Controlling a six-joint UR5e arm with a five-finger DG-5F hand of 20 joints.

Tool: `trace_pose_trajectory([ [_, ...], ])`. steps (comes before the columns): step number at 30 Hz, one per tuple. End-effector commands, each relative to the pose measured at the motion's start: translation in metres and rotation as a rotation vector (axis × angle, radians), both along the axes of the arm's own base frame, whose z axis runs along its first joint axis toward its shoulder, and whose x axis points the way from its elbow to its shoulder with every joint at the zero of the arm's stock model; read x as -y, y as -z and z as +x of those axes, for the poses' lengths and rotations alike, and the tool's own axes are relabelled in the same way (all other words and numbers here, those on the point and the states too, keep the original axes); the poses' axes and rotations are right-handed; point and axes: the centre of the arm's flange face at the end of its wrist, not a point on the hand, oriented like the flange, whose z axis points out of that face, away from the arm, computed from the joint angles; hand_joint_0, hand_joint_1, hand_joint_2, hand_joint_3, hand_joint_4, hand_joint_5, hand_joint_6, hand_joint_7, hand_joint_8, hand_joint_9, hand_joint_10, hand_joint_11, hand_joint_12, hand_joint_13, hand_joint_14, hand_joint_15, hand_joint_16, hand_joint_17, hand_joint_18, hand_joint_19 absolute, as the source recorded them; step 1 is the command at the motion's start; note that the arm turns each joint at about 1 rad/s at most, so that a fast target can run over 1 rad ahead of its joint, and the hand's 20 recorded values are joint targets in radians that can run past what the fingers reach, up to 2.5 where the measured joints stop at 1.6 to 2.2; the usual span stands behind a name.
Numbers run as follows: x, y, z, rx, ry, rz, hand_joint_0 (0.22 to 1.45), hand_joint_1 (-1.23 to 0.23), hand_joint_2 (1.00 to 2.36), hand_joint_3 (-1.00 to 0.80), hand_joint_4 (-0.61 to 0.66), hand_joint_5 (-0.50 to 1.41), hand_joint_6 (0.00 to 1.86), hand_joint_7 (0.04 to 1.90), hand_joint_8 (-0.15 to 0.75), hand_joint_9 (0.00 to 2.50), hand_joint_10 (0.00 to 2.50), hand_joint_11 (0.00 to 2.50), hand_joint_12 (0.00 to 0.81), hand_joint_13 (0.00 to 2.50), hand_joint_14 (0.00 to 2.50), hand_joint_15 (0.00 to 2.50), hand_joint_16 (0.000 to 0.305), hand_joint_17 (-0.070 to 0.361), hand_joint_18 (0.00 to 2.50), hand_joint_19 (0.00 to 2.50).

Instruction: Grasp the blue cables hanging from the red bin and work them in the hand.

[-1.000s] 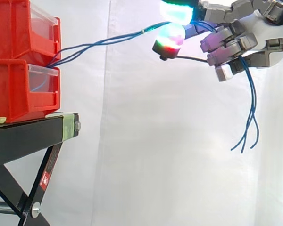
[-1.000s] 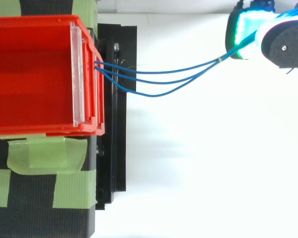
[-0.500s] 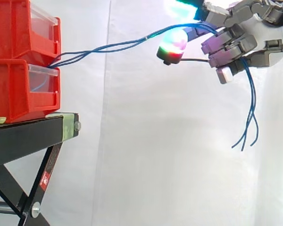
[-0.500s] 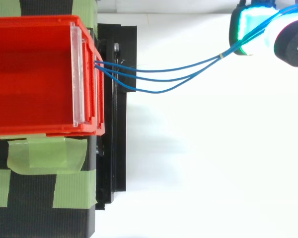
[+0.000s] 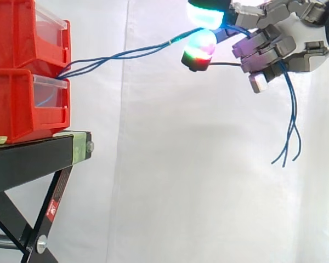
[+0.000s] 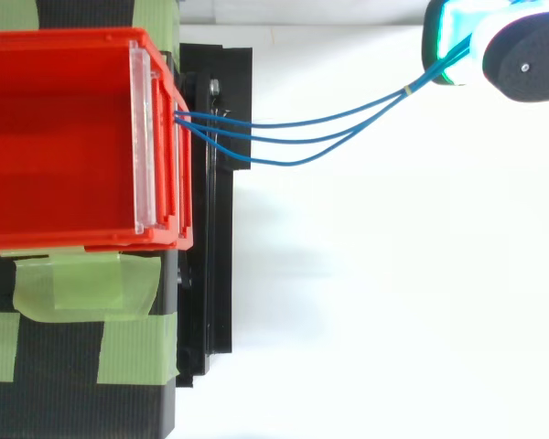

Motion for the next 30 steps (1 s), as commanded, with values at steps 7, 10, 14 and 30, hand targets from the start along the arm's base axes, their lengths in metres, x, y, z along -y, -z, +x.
trace_pose_trajectory([
  [7,0.0000,-0.0025,0.0023,0.003,0.004,-0.033,0.88,-0.61,1.02,-0.54,0.15,0.37,0.33,1.41,0.379,1.79,2.50,2.50,0.434,1.80,2.50,1.34,0.152,0.114,2.47,0.54],
  [10,-0.0006,-0.0043,0.0047,0.010,0.005,-0.062,0.88,-0.61,1.02,-0.39,0.14,0.36,0.32,1.41,0.385,1.77,2.50,2.50,0.440,1.79,2.50,1.33,0.156,0.117,2.46,0.54],
  [14,-0.0013,-0.0071,0.0072,0.016,0.008,-0.092,0.88,-0.62,1.03,-0.25,0.15,0.35,0.34,1.39,0.385,1.76,2.50,2.50,0.446,1.79,2.50,1.36,0.161,0.121,2.48,0.55],
  [30,-0.0054,-0.0080,0.0106,0.017,-0.032,-0.121,0.93,-0.62,1.02,0.04,0.15,0.27,0.44,1.31,0.364,1.65,2.50,2.50,0.459,1.76,2.50,1.36,0.182,0.136,2.50,0.54],
])
